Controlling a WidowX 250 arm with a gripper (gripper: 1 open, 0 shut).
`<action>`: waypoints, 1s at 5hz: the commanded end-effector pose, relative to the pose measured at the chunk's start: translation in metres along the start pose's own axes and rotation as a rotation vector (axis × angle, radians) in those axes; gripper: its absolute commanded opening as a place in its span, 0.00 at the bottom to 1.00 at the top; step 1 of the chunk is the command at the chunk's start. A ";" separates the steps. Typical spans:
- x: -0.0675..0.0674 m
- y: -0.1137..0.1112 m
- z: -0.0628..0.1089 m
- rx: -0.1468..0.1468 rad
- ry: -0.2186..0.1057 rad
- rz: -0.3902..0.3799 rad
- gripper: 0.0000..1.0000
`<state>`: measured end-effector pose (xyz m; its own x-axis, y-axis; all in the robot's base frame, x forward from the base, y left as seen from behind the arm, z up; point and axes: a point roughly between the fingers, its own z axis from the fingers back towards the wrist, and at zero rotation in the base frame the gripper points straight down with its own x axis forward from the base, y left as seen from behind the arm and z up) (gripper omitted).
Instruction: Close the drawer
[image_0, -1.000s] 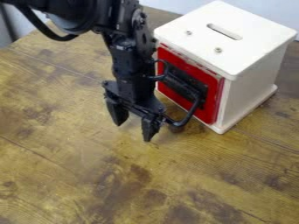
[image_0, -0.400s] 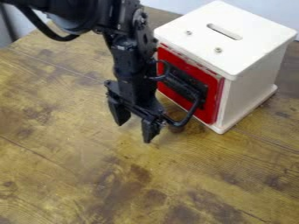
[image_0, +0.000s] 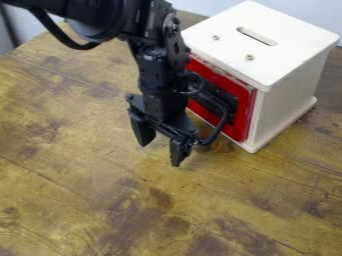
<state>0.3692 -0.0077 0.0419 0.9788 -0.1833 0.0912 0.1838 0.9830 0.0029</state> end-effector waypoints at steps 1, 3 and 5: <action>0.010 0.002 0.036 0.015 -0.107 -0.030 1.00; 0.006 0.013 0.031 0.004 -0.092 -0.058 1.00; 0.001 0.001 0.046 0.016 -0.093 -0.036 1.00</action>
<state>0.3612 -0.0005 0.0559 0.9753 -0.1983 0.0972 0.1992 0.9800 -0.0003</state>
